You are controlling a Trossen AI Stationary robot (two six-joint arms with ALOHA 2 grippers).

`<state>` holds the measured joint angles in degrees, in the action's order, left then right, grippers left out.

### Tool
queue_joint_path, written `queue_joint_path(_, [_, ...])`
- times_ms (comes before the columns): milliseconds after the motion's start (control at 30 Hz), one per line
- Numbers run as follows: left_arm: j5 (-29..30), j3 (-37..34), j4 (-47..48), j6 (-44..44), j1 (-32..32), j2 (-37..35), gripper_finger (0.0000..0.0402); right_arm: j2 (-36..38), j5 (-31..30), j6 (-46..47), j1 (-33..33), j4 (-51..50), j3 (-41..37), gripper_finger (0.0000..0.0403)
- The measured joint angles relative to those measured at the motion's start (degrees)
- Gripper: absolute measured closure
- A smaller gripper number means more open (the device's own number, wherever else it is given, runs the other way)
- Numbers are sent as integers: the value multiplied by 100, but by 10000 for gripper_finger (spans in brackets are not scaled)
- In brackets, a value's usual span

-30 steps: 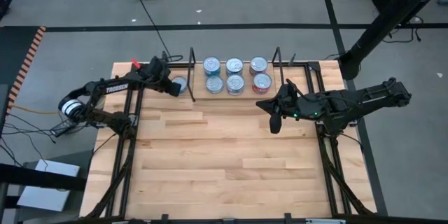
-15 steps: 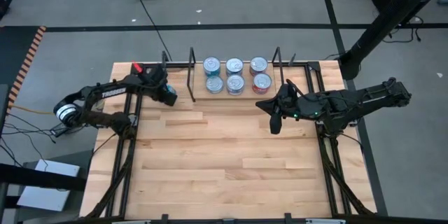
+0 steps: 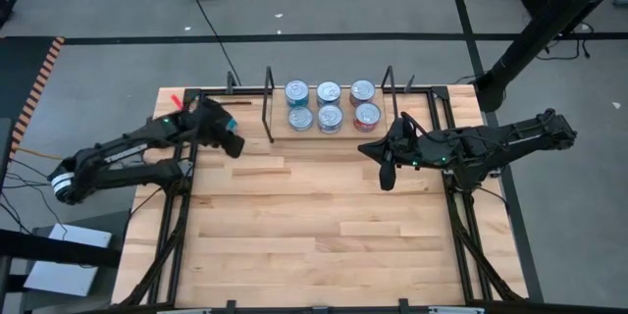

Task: Stack canned seafood by type on shelf
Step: Stack the yellow-blue tuna can on top of the yellow-blue tuna can on the shelf

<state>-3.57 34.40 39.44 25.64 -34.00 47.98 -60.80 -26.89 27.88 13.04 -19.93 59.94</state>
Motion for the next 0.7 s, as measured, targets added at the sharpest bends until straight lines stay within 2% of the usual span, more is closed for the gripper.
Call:
queue_joint_path(100, [8,431,154,-472,-93,-93,382,0,5,0,0,17,0,383])
queue_joint_path(233, [28,1302,727,-1462,-242,263,358,0,134,0,0,22,0,379])
queue_joint_path(367, [68,2356,1612,-2727,-411,974,326,0,149,0,0,23,0,381])
queue_joint_path(600, [139,4072,3628,-4858,-520,2624,257,0,151,0,0,21,0,378])
queue_joint_path(700, [374,4261,3549,-5334,-305,3113,227,0,153,-69,2,23,0,379])
